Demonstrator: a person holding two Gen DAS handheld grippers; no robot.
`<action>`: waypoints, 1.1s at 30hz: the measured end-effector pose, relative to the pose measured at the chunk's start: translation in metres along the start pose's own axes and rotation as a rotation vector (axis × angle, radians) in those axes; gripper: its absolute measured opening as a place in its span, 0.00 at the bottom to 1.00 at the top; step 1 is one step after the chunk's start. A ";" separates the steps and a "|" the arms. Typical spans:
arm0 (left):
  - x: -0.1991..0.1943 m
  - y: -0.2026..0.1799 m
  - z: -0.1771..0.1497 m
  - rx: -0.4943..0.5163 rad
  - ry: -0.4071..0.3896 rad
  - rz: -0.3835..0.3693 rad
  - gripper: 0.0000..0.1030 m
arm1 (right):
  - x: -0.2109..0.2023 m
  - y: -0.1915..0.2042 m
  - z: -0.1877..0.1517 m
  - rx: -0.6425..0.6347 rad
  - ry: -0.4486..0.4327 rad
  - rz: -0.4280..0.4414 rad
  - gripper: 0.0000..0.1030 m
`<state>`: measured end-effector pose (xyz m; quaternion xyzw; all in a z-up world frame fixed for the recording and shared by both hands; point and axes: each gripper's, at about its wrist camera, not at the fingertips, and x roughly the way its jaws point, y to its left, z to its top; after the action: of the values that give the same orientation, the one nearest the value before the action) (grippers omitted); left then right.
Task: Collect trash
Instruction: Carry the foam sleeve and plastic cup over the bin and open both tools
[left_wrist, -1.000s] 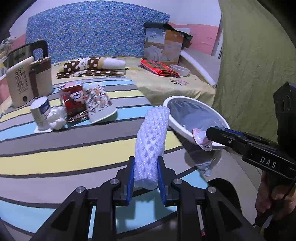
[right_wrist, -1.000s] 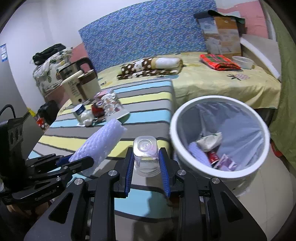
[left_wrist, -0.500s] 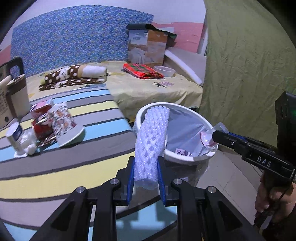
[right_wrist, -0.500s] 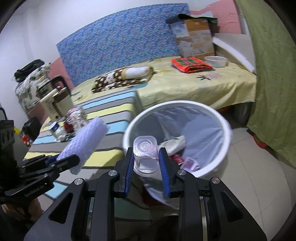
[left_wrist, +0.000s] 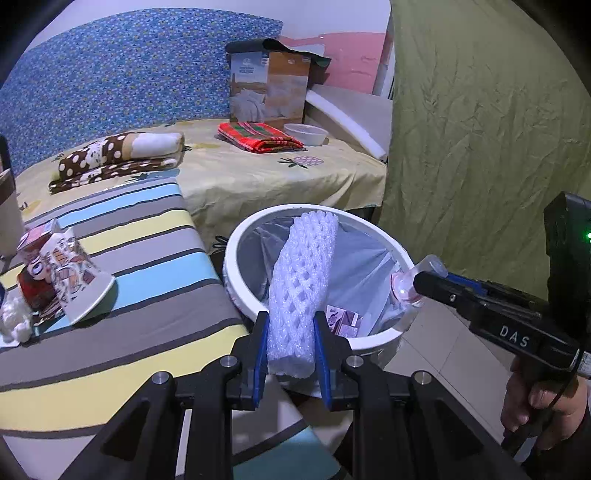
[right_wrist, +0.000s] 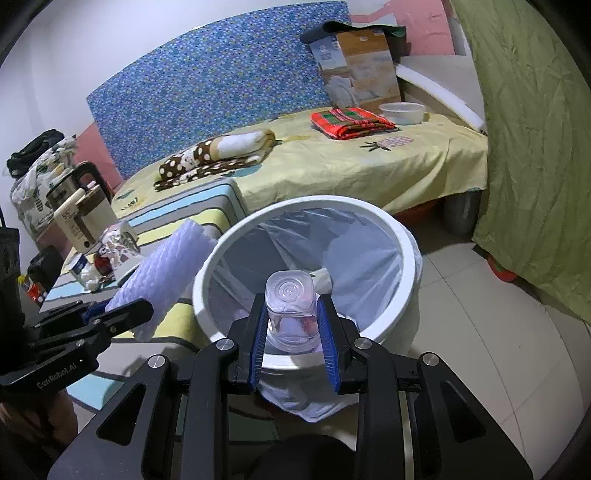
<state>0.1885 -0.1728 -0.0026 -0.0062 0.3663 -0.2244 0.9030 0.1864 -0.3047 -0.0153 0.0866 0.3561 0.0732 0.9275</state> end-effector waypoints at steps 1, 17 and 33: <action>0.004 -0.001 0.001 0.003 0.004 -0.003 0.22 | 0.001 -0.002 0.000 0.002 0.003 -0.002 0.29; 0.056 -0.016 0.011 0.041 0.070 -0.055 0.24 | 0.018 -0.015 0.001 0.012 0.053 -0.039 0.31; 0.044 -0.009 0.009 0.008 0.051 -0.100 0.40 | 0.005 -0.012 0.000 0.029 0.022 -0.021 0.45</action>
<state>0.2187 -0.2000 -0.0237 -0.0149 0.3872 -0.2707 0.8812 0.1907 -0.3157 -0.0212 0.0952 0.3681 0.0592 0.9230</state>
